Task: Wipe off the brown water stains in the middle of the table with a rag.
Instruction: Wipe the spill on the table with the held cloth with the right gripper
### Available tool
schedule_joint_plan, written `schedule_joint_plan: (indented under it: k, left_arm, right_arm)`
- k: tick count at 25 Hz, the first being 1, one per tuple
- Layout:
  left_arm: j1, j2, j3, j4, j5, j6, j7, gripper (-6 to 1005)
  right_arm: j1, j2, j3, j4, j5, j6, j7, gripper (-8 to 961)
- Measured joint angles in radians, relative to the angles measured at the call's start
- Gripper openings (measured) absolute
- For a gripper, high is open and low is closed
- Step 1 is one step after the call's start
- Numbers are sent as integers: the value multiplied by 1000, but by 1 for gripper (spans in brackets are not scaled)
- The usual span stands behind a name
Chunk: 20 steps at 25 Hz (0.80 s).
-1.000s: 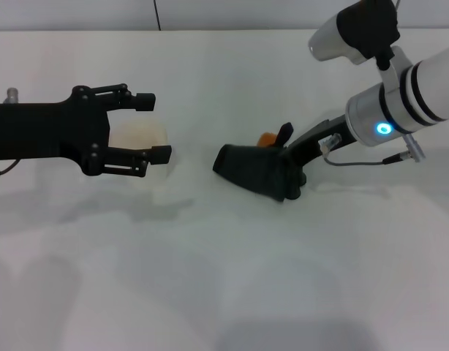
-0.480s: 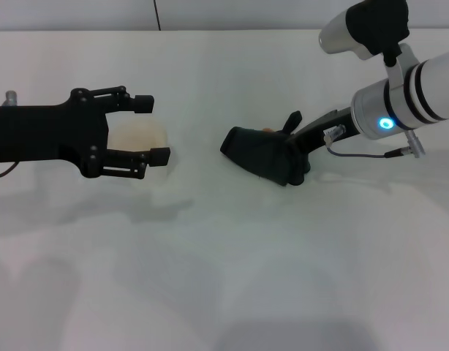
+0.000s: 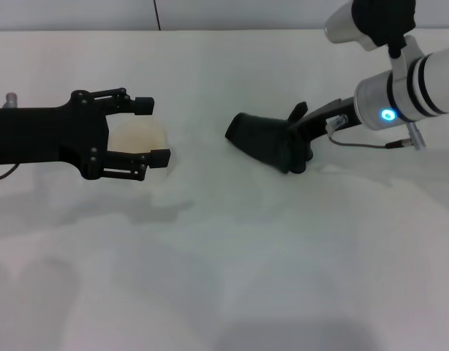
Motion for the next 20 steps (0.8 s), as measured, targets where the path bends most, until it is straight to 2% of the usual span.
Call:
schedule_joint_plan:
  k: [13, 20]
  left_arm:
    - [0, -2, 0, 0, 0, -1, 0, 887]
    - [0, -2, 0, 0, 0, -2, 0, 887]
  right_arm:
    - [-7, 0, 42, 31, 0, 60, -3, 46]
    - [-8, 4, 28, 30, 1, 22, -10, 47]
